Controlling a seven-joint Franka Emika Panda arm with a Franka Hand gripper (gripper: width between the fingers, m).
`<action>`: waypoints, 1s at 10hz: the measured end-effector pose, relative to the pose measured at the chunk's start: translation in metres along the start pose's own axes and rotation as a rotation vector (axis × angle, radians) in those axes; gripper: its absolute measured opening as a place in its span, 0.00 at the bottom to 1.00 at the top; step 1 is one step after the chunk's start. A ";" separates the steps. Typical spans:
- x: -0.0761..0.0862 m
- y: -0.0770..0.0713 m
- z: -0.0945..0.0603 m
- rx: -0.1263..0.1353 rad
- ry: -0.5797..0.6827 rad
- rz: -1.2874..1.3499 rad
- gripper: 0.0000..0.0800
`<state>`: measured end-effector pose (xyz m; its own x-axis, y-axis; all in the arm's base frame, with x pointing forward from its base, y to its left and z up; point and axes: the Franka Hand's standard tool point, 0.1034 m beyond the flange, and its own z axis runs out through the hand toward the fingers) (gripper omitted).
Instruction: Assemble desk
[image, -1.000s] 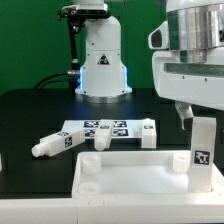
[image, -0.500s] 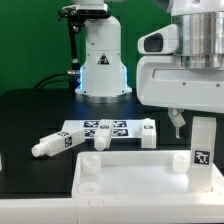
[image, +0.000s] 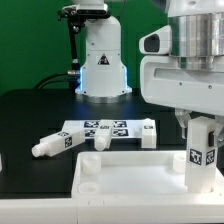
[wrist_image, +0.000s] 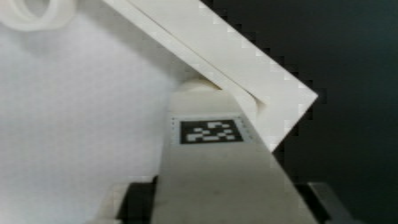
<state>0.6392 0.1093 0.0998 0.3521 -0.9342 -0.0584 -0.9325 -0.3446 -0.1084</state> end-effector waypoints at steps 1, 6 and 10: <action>-0.002 0.001 0.000 0.013 -0.019 0.189 0.36; -0.002 0.000 0.000 0.011 -0.043 0.530 0.36; 0.005 -0.001 0.000 0.055 -0.025 0.783 0.36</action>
Offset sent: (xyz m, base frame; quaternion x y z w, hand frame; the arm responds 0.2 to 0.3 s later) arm 0.0000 0.0000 0.0000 0.0000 0.0000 0.1938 0.9810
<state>0.6416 0.1049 0.0995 -0.4035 -0.9008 -0.1603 -0.9049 0.4188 -0.0760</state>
